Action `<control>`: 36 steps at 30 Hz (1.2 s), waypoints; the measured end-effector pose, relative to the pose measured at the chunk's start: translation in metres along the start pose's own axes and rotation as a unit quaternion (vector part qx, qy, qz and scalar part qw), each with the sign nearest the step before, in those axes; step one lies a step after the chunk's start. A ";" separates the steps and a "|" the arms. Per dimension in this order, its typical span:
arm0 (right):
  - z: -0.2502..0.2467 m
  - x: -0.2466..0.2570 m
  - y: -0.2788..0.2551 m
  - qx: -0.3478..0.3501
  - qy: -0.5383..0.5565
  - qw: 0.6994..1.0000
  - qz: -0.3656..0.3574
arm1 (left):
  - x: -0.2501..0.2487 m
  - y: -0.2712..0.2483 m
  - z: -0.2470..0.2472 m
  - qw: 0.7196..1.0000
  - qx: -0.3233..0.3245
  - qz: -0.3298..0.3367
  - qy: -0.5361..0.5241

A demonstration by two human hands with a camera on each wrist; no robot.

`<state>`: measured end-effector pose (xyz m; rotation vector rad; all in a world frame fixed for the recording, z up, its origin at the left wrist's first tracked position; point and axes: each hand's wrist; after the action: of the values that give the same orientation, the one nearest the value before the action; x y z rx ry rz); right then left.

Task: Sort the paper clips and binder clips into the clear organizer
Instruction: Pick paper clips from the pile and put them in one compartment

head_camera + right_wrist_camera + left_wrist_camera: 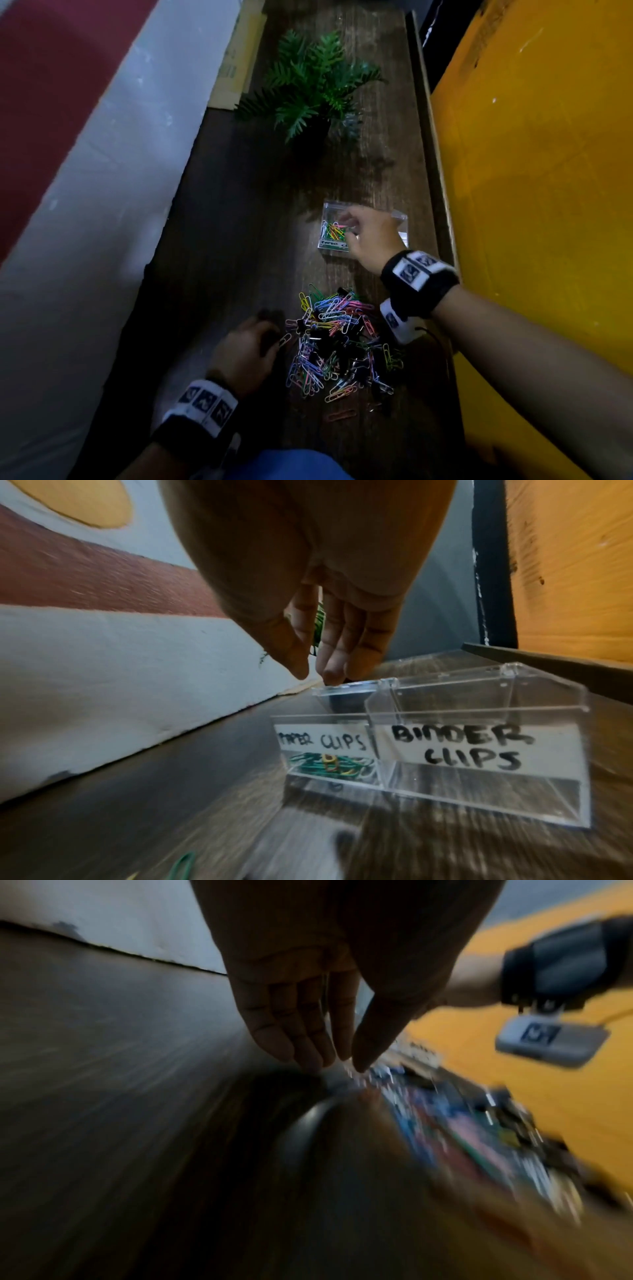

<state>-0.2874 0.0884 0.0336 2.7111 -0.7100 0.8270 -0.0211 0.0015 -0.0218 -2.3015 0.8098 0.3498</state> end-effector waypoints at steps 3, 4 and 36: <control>0.007 0.015 -0.050 0.010 -0.008 0.998 -0.060 | 0.011 -0.009 0.015 1.000 0.013 0.004 0.026; 0.012 0.020 -0.070 0.018 -0.016 0.996 -0.080 | 0.013 -0.009 0.017 1.000 0.013 0.005 0.026; 0.076 0.046 -0.225 0.145 -0.233 0.946 -0.172 | 0.039 -0.058 0.053 0.974 0.047 0.198 0.101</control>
<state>-0.1050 0.2384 -0.0173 3.2053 -0.1762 0.2163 0.0437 0.0531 -0.0495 -2.1023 1.3643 0.2441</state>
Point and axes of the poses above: each hand's wrist, its own y-axis towards the middle knuckle, its own z-axis out of the palm, x = y × z, and after that the axes turned 15 degrees about -z, right-handed
